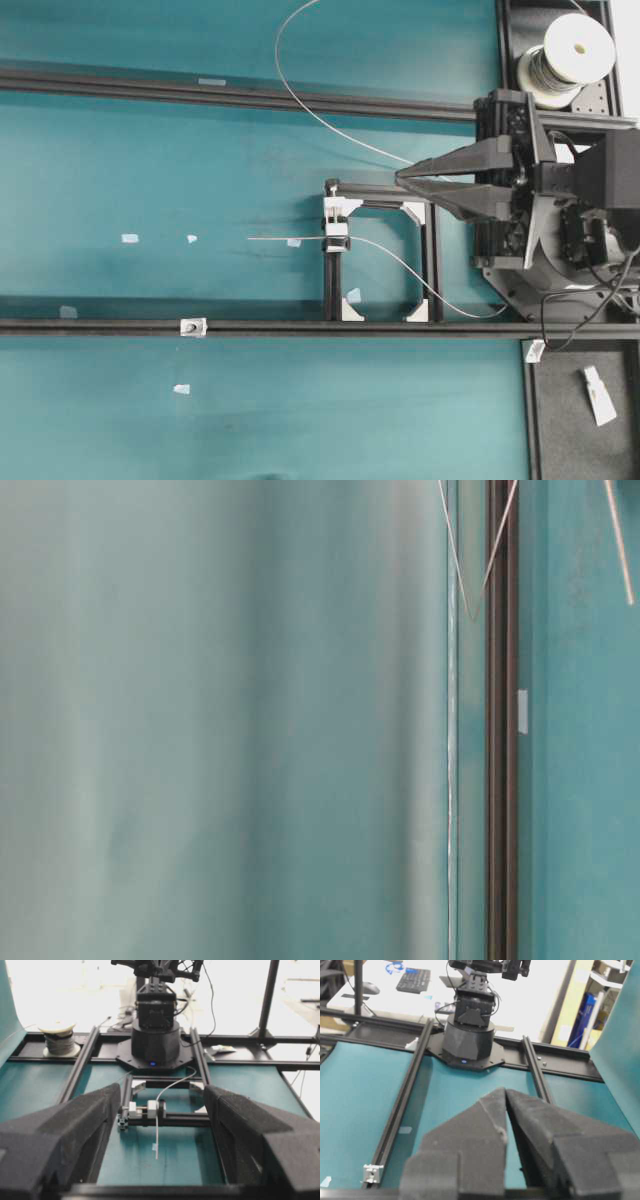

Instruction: Insert the wire through the hole in the metal fitting.

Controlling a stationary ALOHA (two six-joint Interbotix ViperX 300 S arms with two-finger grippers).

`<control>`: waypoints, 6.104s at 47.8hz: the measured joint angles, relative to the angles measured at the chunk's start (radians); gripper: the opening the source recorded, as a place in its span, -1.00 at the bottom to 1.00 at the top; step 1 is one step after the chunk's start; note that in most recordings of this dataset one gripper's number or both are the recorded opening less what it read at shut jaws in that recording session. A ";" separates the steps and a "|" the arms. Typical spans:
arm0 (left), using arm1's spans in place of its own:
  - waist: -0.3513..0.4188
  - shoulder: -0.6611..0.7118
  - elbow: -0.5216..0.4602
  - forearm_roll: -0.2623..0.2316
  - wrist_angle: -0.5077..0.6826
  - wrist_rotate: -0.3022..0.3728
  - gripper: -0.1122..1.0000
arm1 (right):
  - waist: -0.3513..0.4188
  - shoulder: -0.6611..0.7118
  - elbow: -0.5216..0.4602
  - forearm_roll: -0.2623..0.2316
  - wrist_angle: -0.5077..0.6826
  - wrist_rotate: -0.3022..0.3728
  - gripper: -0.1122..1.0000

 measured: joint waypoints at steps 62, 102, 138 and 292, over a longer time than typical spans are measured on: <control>0.057 0.353 -0.110 -0.041 0.206 0.031 0.39 | -0.020 0.342 -0.167 -0.003 0.545 0.100 0.78; 0.058 0.357 -0.041 -0.041 0.190 0.032 0.39 | -0.029 0.781 -0.252 -0.003 0.416 0.232 0.76; 0.058 0.357 -0.031 -0.041 0.190 0.031 0.39 | -0.029 0.881 -0.235 -0.003 0.273 0.233 0.76; -0.247 0.486 -0.026 -0.046 0.097 -0.100 0.37 | 0.225 0.742 -0.324 -0.014 0.465 0.572 -0.80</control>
